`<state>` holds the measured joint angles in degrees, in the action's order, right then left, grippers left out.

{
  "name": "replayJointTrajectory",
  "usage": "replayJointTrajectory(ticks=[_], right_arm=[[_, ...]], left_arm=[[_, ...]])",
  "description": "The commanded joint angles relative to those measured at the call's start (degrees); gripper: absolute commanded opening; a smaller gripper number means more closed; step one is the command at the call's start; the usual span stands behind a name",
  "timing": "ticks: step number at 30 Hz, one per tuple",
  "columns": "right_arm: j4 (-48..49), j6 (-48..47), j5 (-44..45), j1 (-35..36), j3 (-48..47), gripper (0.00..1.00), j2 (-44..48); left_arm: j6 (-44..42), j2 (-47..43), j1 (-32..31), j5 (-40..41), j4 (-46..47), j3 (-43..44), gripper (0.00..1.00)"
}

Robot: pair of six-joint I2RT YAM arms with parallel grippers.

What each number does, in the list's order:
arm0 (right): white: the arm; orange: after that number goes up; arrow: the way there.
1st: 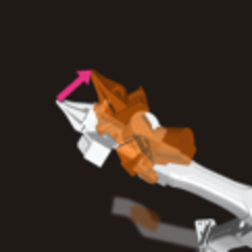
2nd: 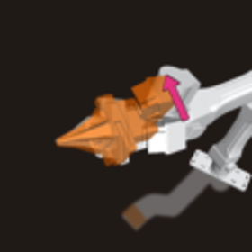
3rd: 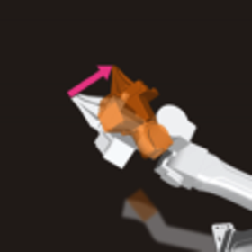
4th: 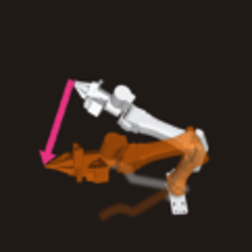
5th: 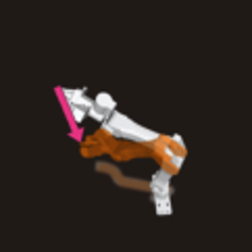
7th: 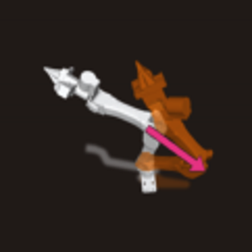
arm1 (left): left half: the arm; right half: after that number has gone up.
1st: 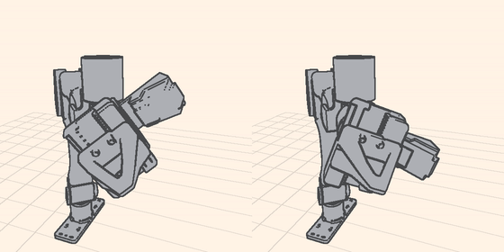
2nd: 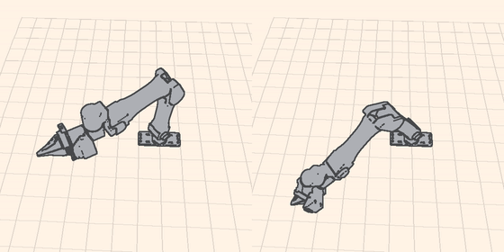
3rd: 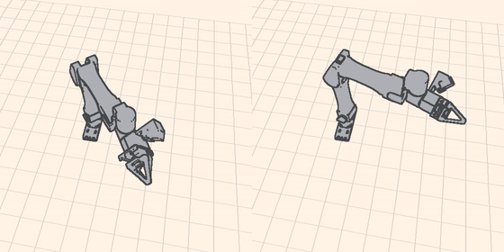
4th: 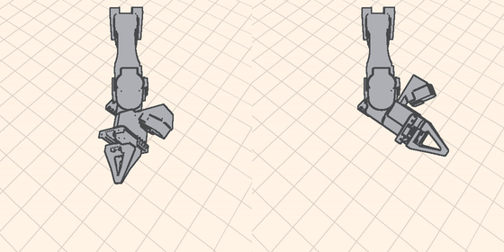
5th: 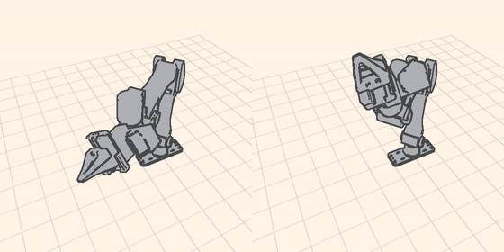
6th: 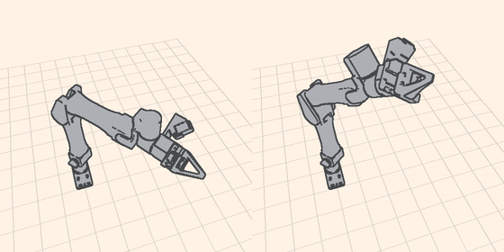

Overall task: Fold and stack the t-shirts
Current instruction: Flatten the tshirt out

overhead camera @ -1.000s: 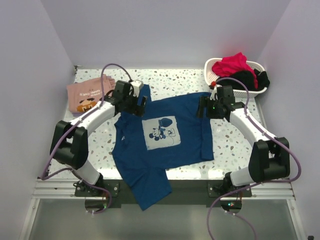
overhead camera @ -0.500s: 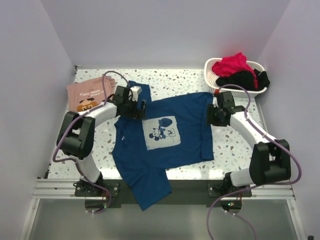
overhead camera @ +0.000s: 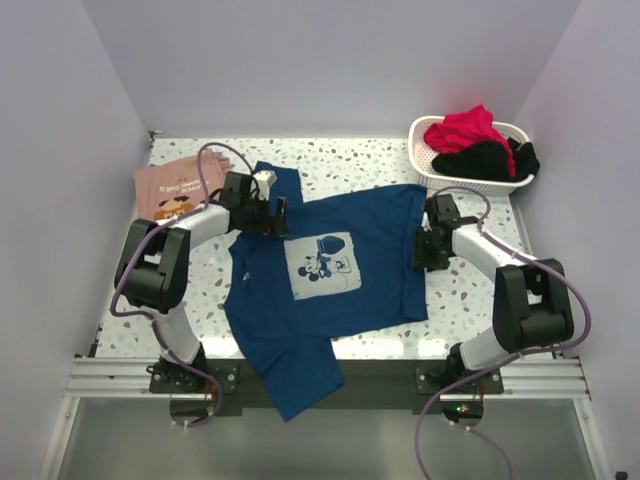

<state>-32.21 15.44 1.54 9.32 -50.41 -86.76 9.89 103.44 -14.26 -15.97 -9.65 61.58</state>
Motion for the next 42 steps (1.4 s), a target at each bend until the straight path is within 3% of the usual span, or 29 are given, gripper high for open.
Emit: replayJointTrajectory(ticks=[1, 4, 5, 8, 14, 22, 27, 37, 42], right_arm=[[0.1, 1.2, -0.5, -0.1, 0.8, 0.42, -2.1], [0.7, 1.3, 0.0, -0.1, 1.3, 0.35, -3.8], [0.4, 1.3, 0.4, -0.1, 1.3, 0.28, -4.1], [-1.3, 1.3, 2.0, 0.0, 0.8, 0.19, -4.1], [-4.8, 1.3, 4.3, -0.3, -2.0, 0.17, -3.1], [-9.0, -0.1, 7.3, -0.6, -6.3, 0.18, -4.6], [-8.6, -0.8, 4.0, -1.6, -6.1, 0.16, -6.0], [-5.5, 0.9, -1.5, -2.3, -3.0, 0.34, -2.9], [-5.0, 0.9, -3.8, -2.7, -2.3, 0.37, -1.7]], left_arm=[[-0.2, -3.4, 0.3, 1.7, 3.0, -0.8, 1.0], [-0.2, -3.7, 0.5, 2.1, 3.2, -1.1, 1.0], [-0.3, -3.6, 0.5, 2.0, 3.4, -1.2, 1.0], [-0.2, -2.2, 0.8, 1.2, 3.8, -1.3, 1.0], [-0.3, -0.3, 1.7, 1.3, 4.1, -1.6, 1.0], [0.0, 1.2, 3.1, 0.1, 4.8, -1.9, 1.0], [0.0, 2.4, 3.7, -0.6, 5.0, -1.9, 1.0], [0.0, 3.3, 3.9, -0.4, 4.6, -1.8, 1.0], [0.0, 3.3, 3.9, -0.2, 4.4, -1.7, 1.0]])
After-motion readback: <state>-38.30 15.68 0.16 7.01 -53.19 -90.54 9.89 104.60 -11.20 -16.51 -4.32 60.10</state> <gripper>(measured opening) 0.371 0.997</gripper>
